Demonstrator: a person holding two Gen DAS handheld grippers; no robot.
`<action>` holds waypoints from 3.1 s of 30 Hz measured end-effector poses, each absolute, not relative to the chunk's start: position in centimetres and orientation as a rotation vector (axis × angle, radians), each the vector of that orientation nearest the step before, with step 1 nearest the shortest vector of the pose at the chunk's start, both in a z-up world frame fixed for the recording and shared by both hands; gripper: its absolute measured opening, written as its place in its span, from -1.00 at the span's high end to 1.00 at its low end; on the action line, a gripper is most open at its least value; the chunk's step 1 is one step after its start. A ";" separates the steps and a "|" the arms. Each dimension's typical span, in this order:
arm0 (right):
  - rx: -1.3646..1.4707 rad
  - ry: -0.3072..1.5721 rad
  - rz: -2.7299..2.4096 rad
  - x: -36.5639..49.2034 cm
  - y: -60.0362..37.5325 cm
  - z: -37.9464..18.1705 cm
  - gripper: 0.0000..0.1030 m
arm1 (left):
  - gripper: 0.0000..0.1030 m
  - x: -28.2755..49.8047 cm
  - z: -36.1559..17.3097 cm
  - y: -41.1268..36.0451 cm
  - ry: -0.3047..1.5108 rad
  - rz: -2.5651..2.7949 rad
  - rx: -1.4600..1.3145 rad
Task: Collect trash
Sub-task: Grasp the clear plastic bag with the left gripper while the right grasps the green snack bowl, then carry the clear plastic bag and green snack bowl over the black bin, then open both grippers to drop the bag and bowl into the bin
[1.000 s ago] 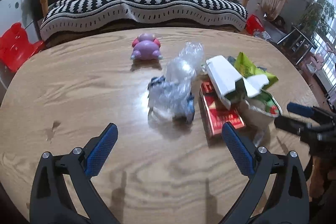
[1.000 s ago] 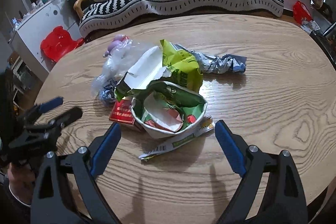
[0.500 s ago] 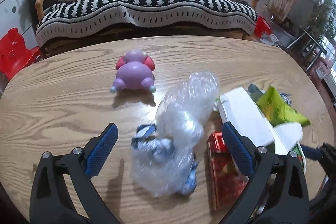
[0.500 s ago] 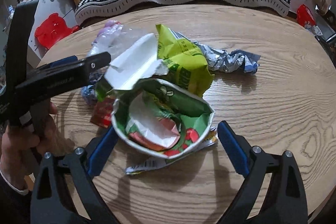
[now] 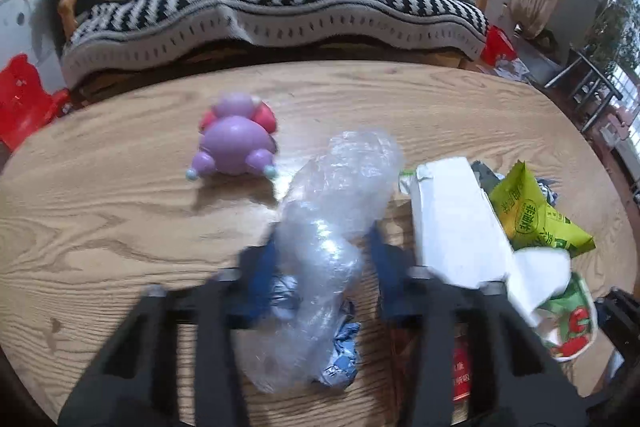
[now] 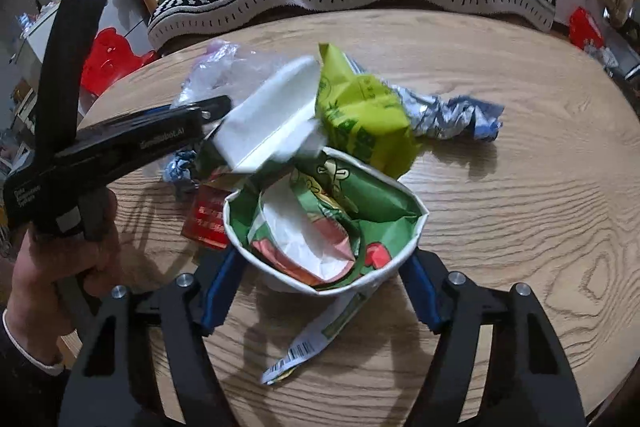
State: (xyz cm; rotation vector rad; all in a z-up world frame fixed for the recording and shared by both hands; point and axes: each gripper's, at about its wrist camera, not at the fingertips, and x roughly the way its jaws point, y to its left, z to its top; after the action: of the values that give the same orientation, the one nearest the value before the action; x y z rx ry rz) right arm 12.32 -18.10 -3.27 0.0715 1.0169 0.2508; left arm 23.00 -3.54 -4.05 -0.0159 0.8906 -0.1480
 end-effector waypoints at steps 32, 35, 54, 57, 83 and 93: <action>0.163 0.840 0.121 3.4 -29.2 3.6 -0.35 | 0.57 12.7 3.3 -12.2 0.791 -0.338 0.025; 0.188 0.828 0.070 1.8 -32.1 3.9 -0.35 | 0.57 11.5 3.2 -15.5 0.785 -0.390 0.064; 0.417 0.782 -0.403 -14.5 -55.1 2.2 -0.36 | 0.57 1.4 -0.1 -39.0 0.852 -0.859 0.247; 0.470 0.790 -0.482 -17.4 -58.3 1.4 -0.36 | 0.57 -0.2 -0.8 -42.5 0.868 -0.927 0.256; 0.674 0.905 -0.694 -24.4 -68.0 -4.7 -0.37 | 0.56 -6.4 -9.8 -56.9 1.006 -1.137 0.419; 0.682 0.912 -0.702 -24.2 -68.3 -5.1 -0.37 | 0.56 -6.8 -11.2 -58.7 1.031 -1.177 0.438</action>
State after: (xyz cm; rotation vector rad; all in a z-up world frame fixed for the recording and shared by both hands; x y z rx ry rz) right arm -24.20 -68.28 -5.13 0.6819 0.9123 -0.7018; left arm -6.82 -58.66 -11.18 0.4377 1.0310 -1.1773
